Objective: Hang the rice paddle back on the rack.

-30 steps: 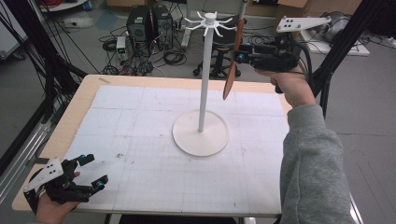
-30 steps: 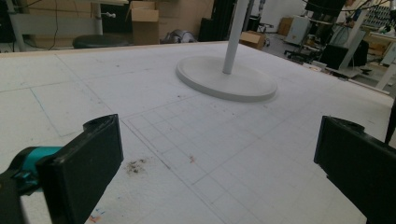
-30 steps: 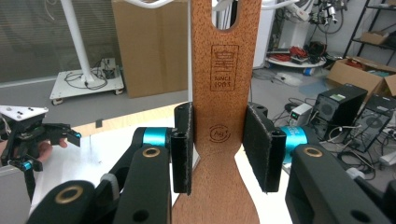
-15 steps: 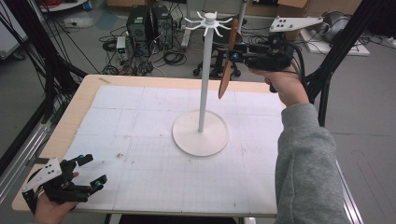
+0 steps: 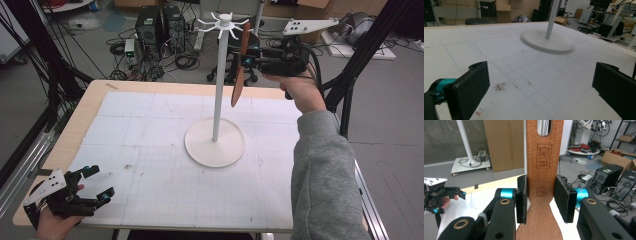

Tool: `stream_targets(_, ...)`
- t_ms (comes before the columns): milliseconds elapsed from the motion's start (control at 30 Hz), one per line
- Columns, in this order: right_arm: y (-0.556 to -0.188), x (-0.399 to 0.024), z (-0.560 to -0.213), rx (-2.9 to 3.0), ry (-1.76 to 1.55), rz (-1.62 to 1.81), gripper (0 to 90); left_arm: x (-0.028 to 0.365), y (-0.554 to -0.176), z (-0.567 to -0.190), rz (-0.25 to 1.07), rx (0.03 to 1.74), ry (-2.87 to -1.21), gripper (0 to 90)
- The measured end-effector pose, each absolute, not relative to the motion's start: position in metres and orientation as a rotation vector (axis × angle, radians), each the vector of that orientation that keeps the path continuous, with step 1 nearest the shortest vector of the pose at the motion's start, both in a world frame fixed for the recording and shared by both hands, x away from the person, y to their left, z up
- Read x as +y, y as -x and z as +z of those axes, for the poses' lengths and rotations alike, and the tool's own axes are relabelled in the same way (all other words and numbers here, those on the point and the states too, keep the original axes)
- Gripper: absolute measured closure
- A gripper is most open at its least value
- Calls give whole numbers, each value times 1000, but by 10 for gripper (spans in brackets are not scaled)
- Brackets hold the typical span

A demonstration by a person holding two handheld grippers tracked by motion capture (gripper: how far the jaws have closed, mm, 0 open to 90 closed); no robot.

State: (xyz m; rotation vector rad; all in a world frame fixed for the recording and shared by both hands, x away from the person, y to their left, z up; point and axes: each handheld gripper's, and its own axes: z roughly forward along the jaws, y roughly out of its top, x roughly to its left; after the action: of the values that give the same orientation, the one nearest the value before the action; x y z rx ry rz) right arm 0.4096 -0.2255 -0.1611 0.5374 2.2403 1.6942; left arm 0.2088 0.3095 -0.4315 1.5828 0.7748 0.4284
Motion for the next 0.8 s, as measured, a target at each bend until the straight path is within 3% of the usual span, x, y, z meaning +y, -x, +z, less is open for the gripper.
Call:
stream_targets(467,-408,-225,-165,2206,-544,1695,632,308,-210,-432,424,772,-1587,17)
stream_targets(800,-401,-235,-180,2176,-607,1727,318,305,-217,-433,400,767,-1578,18)
